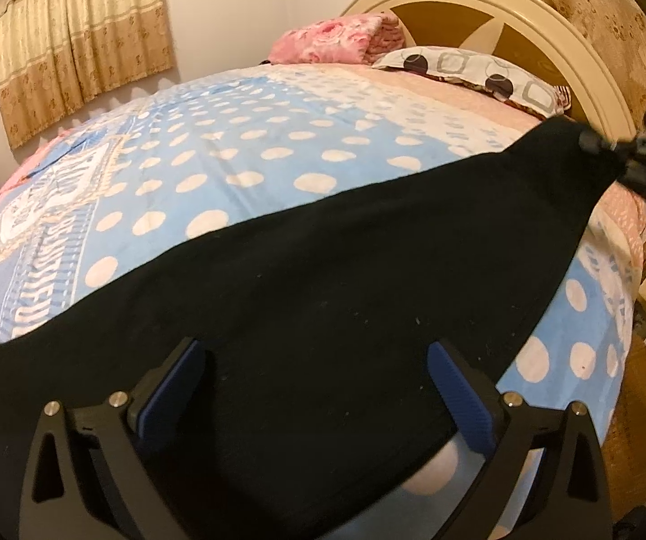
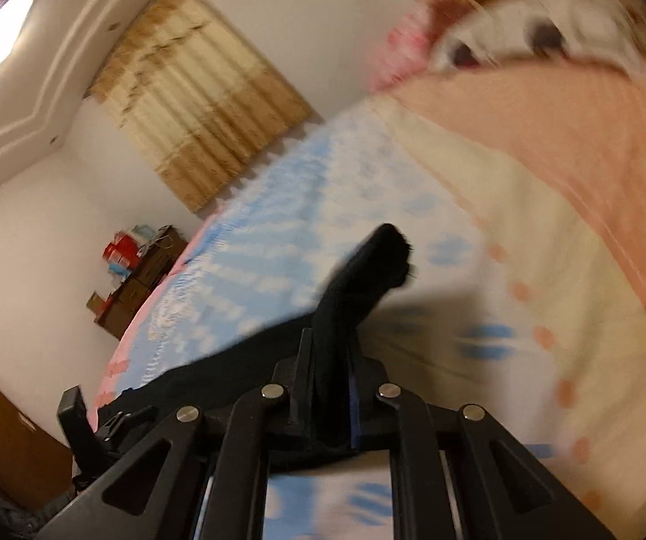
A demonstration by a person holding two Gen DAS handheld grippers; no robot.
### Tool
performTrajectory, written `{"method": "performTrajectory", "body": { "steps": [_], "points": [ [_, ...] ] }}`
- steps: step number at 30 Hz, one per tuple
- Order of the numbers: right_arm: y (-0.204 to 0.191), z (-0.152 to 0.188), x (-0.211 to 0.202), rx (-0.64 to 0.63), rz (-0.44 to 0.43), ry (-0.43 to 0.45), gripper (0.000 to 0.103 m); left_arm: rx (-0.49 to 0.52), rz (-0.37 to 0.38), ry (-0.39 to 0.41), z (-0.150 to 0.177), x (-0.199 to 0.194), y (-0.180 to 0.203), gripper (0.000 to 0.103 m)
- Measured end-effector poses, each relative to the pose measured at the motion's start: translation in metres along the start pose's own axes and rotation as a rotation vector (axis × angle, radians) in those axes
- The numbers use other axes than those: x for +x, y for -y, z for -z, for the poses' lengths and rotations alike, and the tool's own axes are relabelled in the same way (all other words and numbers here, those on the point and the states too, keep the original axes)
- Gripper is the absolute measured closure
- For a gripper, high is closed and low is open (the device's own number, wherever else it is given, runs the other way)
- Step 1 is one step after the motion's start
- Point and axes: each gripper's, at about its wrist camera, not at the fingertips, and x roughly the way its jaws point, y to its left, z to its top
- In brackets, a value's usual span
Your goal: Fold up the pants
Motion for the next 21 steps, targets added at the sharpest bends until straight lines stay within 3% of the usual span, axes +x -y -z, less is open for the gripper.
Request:
{"method": "performTrajectory", "body": {
  "steps": [5, 10, 16, 21],
  "points": [
    [-0.119, 0.006, 0.020, -0.254, -0.020, -0.014, 0.093, -0.062, -0.032, 0.002, 0.006, -0.023, -0.030, 0.002],
    [-0.224, 0.048, 0.080, -0.480, -0.082, -0.112, 0.093, -0.157, -0.091, 0.027, 0.017, -0.057, -0.076, 0.002],
    [-0.283, 0.100, 0.140, -0.563, -0.178, -0.232, 0.093, -0.241, -0.174, 0.051, 0.041, -0.089, -0.129, 0.002],
    [-0.308, 0.132, 0.175, -0.652, -0.140, -0.304, 0.093, -0.285, -0.207, 0.054, 0.057, -0.094, -0.152, 0.002]
  ]
}}
